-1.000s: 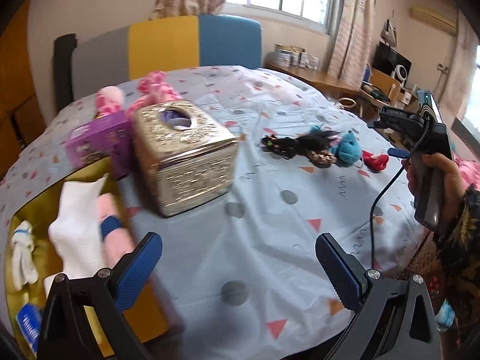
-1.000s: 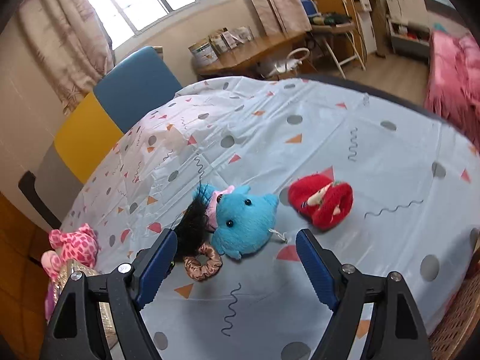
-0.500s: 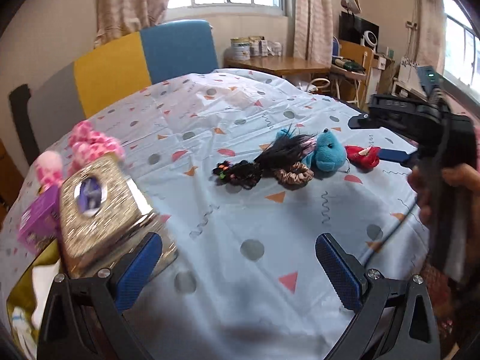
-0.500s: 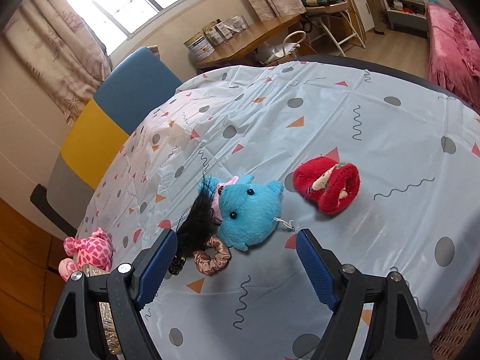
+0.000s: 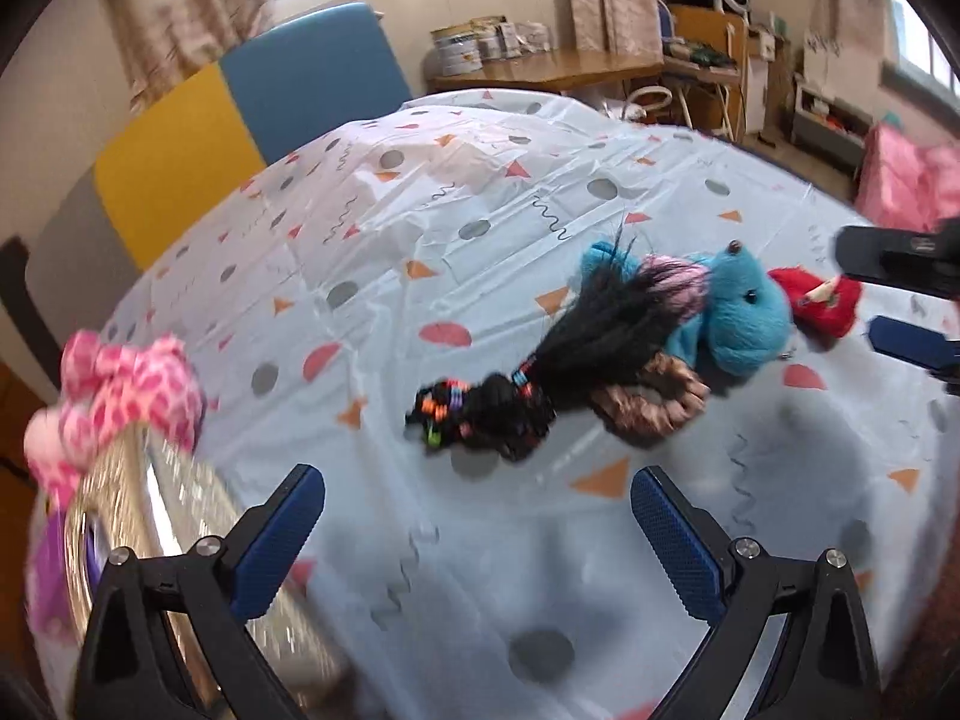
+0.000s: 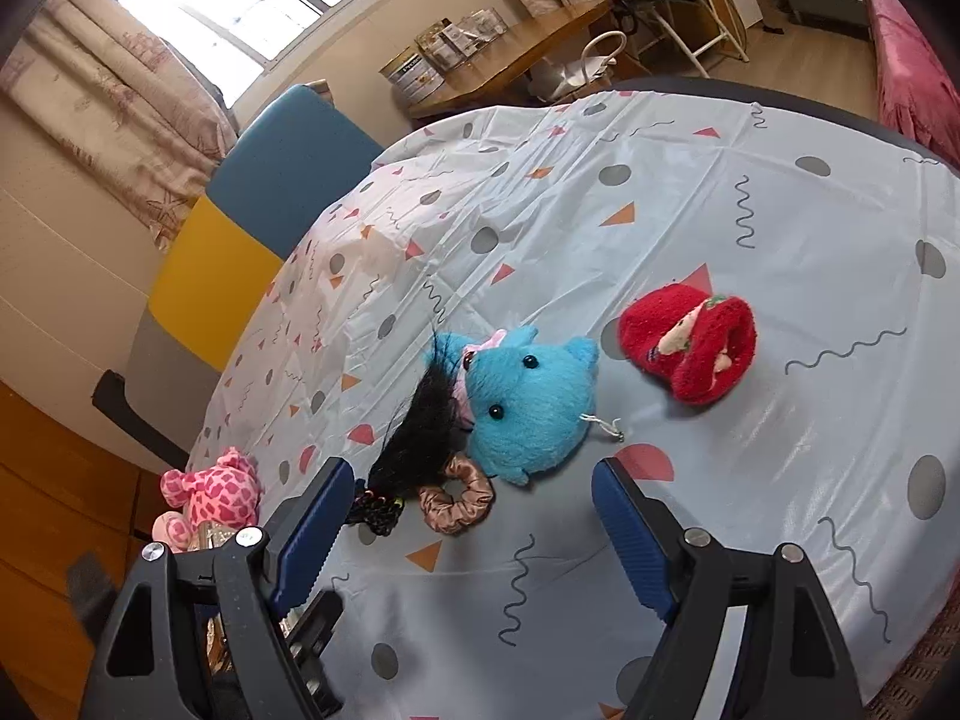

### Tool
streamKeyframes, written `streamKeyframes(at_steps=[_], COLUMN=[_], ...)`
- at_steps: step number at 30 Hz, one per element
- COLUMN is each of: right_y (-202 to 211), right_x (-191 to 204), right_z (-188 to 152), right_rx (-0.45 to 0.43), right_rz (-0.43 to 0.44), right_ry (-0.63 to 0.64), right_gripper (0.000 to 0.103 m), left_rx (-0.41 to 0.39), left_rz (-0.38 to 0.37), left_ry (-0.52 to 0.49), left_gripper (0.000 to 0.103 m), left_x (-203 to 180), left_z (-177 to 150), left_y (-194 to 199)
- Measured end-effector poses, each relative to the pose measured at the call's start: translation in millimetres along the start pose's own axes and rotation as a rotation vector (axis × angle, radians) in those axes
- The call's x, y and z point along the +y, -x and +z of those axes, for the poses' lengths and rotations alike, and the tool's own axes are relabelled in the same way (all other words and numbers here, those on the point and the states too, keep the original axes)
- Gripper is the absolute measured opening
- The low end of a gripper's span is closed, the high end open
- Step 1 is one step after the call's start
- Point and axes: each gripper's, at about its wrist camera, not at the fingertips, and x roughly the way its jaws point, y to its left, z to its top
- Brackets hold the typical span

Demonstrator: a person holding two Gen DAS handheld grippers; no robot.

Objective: Organize soft objects
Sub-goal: 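Grasp the black hair bundle with the left gripper while the right gripper grasps the brown scrunchie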

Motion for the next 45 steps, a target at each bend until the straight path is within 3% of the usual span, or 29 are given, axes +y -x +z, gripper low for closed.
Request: streamKeyframes(at_steps=[5,10,17,19,22,23,24,26,27,34,37,41,45], right_y=[-2,-5,-10,-11,-11,-11,-11,-10,-9,-19,-34,-62,-94], right_x=[0,-2,-2,-1,0,0,0,2,3,26,42,71,92], right_z=[0,0,-1,-2,-1,-1,-1,-1,-1,-10,-18,-31,-33], right_rx=[0.02,0.037,0.063,0.068,0.062,0.058,0.053,0.044,0.041,0.086,0.158,0.257,0.29], right_rz=[0.031,0.057,0.07,0.068,0.06,0.057,0.053,0.055,0.054,0.03,0.023,-0.046,-0.163], right_ry=[-0.005,-0.025,-0.029,-0.025,-0.018,-0.015,-0.011,0.002,0.011,0.157,0.253,0.446,0.613], right_gripper=[0.083,0.083,0.083,0.083,0.083,0.083,0.083,0.083,0.083,0.083,0.074,0.072,0.072], left_rx=[0.046,0.101,0.15,0.143,0.138,0.135,0.132,0.115,0.11,0.106,0.079,0.022,-0.024], left_rz=[0.001,-0.011,-0.003,-0.003,-0.029,-0.044,-0.05,-0.064,-0.074,-0.176,-0.207,-0.229,-0.22], left_ry=[-0.049,-0.126,-0.158,-0.142,-0.105,-0.104,-0.111,-0.121,-0.112,0.114,0.17,0.243,0.307], left_gripper=[0.098,0.08,0.075,0.063,0.053,0.046,0.034,0.026,0.015,0.015,0.015,0.015,0.015], left_x=[-3,-13,-18,-17,-14,-14,-15,-14,-13,25,38,60,87], left_z=[21,34,43,44,44,44,44,42,41,37,37,41,42], left_y=[-32,-66,-101,-107,-108,-107,-106,-100,-96,-63,-42,-6,20])
